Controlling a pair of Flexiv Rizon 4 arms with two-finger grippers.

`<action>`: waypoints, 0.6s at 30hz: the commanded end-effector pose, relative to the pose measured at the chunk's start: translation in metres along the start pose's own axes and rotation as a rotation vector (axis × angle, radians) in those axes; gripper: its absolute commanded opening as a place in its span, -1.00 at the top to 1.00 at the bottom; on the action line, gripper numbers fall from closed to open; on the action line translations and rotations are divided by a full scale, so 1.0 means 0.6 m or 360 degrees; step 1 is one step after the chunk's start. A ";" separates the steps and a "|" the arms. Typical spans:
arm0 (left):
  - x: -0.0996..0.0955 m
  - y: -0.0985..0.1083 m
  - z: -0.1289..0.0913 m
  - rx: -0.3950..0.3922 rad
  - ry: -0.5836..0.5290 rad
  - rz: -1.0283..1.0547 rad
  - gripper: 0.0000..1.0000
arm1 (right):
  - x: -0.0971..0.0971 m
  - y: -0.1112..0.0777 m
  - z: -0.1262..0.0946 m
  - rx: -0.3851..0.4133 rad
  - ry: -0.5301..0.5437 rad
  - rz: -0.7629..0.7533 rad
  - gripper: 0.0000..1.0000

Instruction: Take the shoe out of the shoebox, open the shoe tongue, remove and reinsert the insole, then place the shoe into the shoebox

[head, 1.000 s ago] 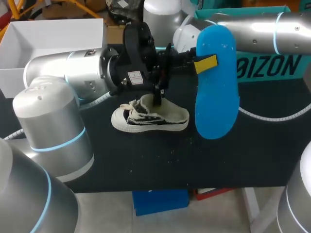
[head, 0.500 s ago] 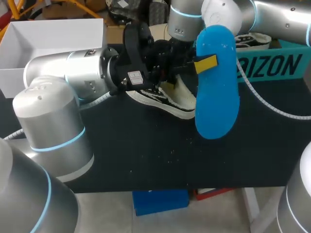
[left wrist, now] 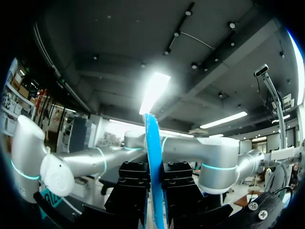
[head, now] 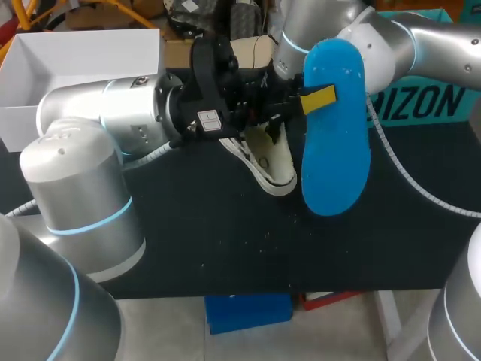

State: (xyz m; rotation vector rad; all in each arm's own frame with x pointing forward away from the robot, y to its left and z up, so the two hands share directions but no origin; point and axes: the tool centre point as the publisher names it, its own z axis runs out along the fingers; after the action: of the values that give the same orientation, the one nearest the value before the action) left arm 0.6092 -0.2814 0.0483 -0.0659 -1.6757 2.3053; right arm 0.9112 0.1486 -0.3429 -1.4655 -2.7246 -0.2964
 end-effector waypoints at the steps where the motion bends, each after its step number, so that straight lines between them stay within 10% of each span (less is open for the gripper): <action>1: 0.001 0.002 0.005 0.0003 -0.0010 0.0003 1.00 | 0.005 -0.008 -0.006 -0.0154 -0.0264 0.0545 1.00; 18: 0.001 0.002 0.005 0.0003 -0.0010 0.0003 1.00 | 0.002 -0.019 0.053 -0.0049 -0.0315 0.0555 1.00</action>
State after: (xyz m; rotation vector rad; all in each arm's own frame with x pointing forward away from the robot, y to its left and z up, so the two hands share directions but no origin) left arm 0.6091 -0.2814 0.0483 -0.0659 -1.6757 2.3053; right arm 0.8979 0.1433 -0.3666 -2.0360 -2.5469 -0.2014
